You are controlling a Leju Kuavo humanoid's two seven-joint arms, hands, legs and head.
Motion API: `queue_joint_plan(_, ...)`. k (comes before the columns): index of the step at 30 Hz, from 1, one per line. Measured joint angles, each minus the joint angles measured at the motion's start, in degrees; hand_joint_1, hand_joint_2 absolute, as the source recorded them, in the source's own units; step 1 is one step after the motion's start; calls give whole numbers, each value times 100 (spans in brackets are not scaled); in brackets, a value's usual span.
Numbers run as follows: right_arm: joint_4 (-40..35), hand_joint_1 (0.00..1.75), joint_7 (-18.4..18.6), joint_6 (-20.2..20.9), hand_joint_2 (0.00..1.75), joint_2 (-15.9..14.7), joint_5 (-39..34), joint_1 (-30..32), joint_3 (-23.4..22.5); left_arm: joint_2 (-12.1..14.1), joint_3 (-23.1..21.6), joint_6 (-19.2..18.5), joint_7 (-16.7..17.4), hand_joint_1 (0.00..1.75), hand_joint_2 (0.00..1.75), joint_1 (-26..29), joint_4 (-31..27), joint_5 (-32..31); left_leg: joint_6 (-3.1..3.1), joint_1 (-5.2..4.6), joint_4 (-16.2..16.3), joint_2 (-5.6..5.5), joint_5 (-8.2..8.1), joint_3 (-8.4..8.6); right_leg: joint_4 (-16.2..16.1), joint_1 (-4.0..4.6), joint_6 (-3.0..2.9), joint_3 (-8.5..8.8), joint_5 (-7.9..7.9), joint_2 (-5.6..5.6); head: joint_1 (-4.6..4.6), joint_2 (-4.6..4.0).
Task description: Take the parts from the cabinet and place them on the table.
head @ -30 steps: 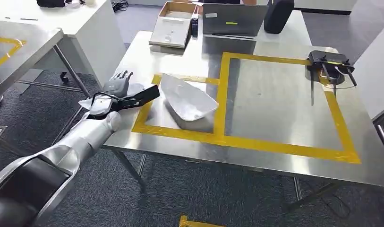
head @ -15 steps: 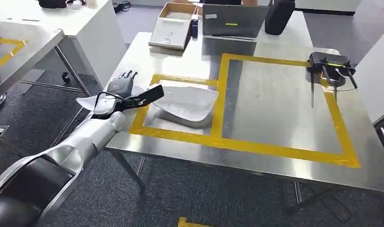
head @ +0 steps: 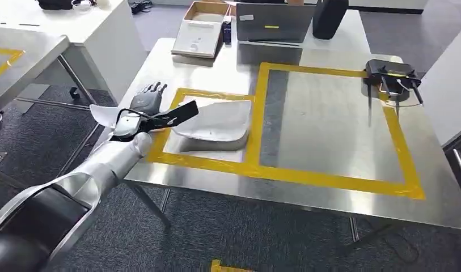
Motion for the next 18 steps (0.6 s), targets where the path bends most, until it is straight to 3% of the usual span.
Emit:
queue_joint_plan(2,0,0,0,0,0,0,0,1,-2,-2,0,-2,0,0,0,-1,-7,0,68,29,-57,-6,16,16,-47,25,88,32,2,0,2,0)
queue_joint_plan(4,0,0,0,-2,0,-9,0,1,-2,-9,0,0,2,0,0,-18,-17,0,144,68,-134,11,45,78,216,11,132,-87,-194,-22,22,0)
queue_joint_plan(7,0,0,0,-2,0,-11,-2,6,-2,-18,0,0,0,0,0,-15,-13,0,177,63,-128,16,34,70,1506,-6,189,-735,-736,-23,24,0)
queue_joint_plan(8,0,0,0,-2,0,-11,0,12,-2,-20,0,-2,0,0,0,-3,-11,0,177,62,-125,15,33,70,1720,-7,199,-866,-729,-23,24,0)
queue_joint_plan(9,0,0,2,-2,0,-11,-2,14,-2,-20,0,0,0,0,0,4,-11,0,173,63,-121,13,31,75,1638,-9,201,-852,-587,-25,24,0)
queue_joint_plan(10,0,0,2,-2,0,-13,0,12,-2,-20,0,-2,0,0,0,4,-11,0,166,65,-112,10,23,78,1303,-13,197,-706,-332,-30,24,0)
queue_joint_plan(12,0,0,0,-2,0,-26,-2,7,-2,-24,0,0,0,0,0,-1,-15,0,135,68,-78,9,-8,93,272,-20,174,-202,153,-48,24,0)
queue_joint_plan(13,0,0,0,-2,0,-26,0,2,-2,-24,0,0,0,0,0,-2,-15,0,101,47,-69,8,-26,78,-27,-4,139,9,59,-59,22,0)
queue_joint_plan(14,0,0,0,-2,0,-26,0,-1,-2,-22,0,-2,2,0,0,-7,-15,0,68,40,-69,2,-24,67,8,36,102,-27,119,-44,17,0)
queue_joint_plan(16,0,0,0,-2,0,-26,0,2,-2,-22,0,-2,0,0,0,-6,-15,0,3,36,-69,0,-14,70,-44,36,49,-43,75,-41,18,0)
queue_joint_plan(18,0,0,0,-2,0,-26,0,1,-2,-18,0,0,0,0,0,-8,-20,0,-79,50,-53,1,-53,33,-118,-22,-48,-6,114,-42,22,0)
